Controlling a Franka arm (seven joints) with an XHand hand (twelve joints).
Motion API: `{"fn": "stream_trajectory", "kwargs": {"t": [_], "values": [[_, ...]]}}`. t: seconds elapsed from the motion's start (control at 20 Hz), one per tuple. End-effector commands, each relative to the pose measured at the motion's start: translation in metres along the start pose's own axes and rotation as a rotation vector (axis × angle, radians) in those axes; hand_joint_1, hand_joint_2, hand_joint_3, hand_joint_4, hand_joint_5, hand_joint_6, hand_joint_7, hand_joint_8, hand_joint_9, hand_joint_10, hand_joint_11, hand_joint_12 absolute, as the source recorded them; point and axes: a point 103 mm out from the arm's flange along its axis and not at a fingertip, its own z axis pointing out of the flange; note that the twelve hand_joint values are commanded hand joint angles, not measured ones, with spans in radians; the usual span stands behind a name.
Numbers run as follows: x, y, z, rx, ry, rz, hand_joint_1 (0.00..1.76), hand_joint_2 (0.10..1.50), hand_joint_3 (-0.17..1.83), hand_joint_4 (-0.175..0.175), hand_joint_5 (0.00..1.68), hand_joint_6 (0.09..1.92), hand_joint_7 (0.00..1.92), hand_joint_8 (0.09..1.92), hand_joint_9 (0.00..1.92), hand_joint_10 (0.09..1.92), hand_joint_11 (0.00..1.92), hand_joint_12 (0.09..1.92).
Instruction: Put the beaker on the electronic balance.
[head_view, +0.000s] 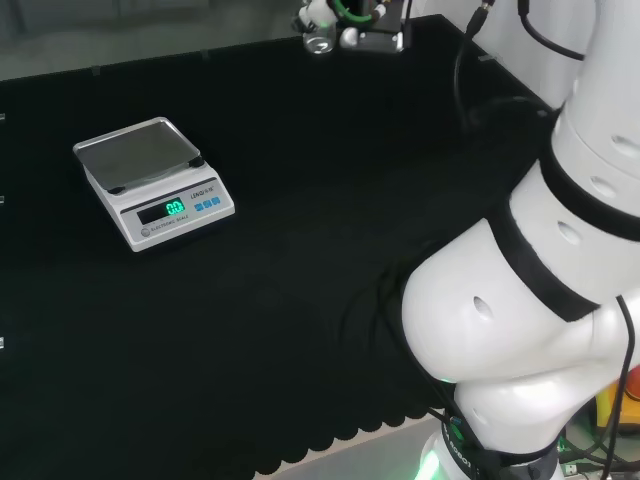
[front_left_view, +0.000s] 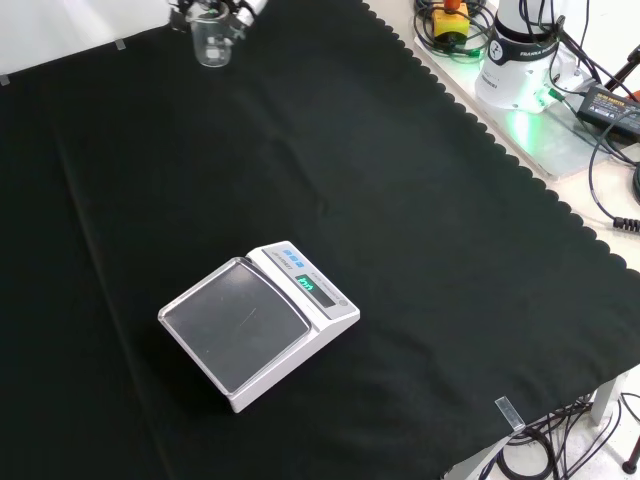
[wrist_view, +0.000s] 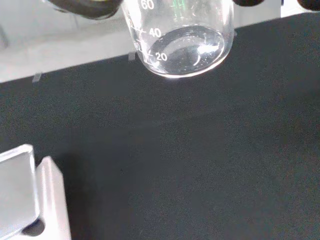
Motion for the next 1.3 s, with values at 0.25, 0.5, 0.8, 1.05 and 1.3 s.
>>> {"fn": "stream_trajectory", "kwargs": {"t": [0.25, 0.5, 0.8, 1.05, 1.3], "values": [[0.03, -0.036, 0.013, 0.071, -0.049, 0.037, 1.18, 1.02, -0.17, 0.014, 1.5, 0.13, 1.78, 0.23, 1.78, 0.34, 1.24, 0.94], [0.033, -0.017, 0.028, 0.101, -0.09, -0.017, 1.18, 1.02, -0.17, 0.016, 1.5, 0.12, 1.78, 0.23, 1.78, 0.33, 1.24, 0.94], [0.051, 0.01, 0.044, 0.113, -0.085, -0.132, 1.17, 1.02, -0.17, 0.037, 1.51, 0.11, 1.79, 0.22, 1.79, 0.32, 1.21, 0.95], [0.065, 0.044, 0.06, 0.088, -0.006, -0.202, 1.17, 1.02, -0.17, 0.043, 1.51, 0.1, 1.79, 0.21, 1.79, 0.32, 1.21, 0.96], [0.094, 0.071, 0.086, 0.038, 0.025, -0.25, 1.17, 1.02, -0.17, 0.045, 1.51, 0.1, 1.8, 0.21, 1.79, 0.32, 1.2, 0.96]]}}
